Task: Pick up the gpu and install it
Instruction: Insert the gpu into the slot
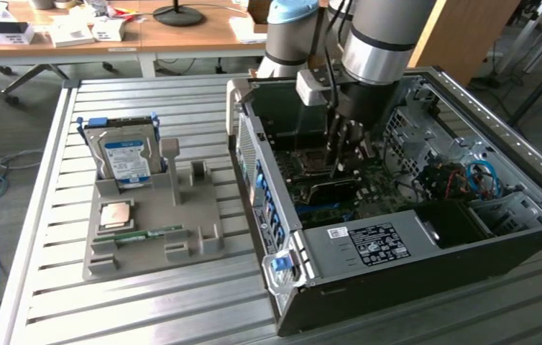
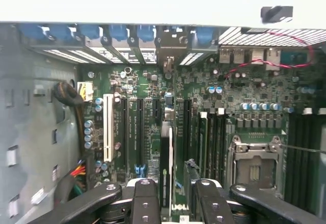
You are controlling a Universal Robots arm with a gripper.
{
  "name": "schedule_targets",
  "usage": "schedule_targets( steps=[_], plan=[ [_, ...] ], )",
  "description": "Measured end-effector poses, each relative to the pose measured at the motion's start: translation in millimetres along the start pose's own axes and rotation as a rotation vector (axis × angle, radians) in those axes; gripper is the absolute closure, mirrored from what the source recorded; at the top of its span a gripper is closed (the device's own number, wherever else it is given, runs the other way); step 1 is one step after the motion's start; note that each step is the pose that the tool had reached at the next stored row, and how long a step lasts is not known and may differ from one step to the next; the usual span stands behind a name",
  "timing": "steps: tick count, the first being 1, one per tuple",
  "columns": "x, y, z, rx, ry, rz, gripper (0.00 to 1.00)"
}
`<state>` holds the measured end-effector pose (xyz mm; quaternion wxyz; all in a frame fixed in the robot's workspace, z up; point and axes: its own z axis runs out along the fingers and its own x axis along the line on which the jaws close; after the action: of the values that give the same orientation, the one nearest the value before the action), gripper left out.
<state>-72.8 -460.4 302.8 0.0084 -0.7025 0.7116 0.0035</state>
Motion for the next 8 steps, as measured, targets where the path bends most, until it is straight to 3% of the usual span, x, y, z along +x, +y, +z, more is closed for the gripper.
schedule_targets(
  steps=[8],
  plan=[
    [-0.4, -0.2, -21.0, -0.0001, 0.0, 0.0, 0.66]
  ],
)
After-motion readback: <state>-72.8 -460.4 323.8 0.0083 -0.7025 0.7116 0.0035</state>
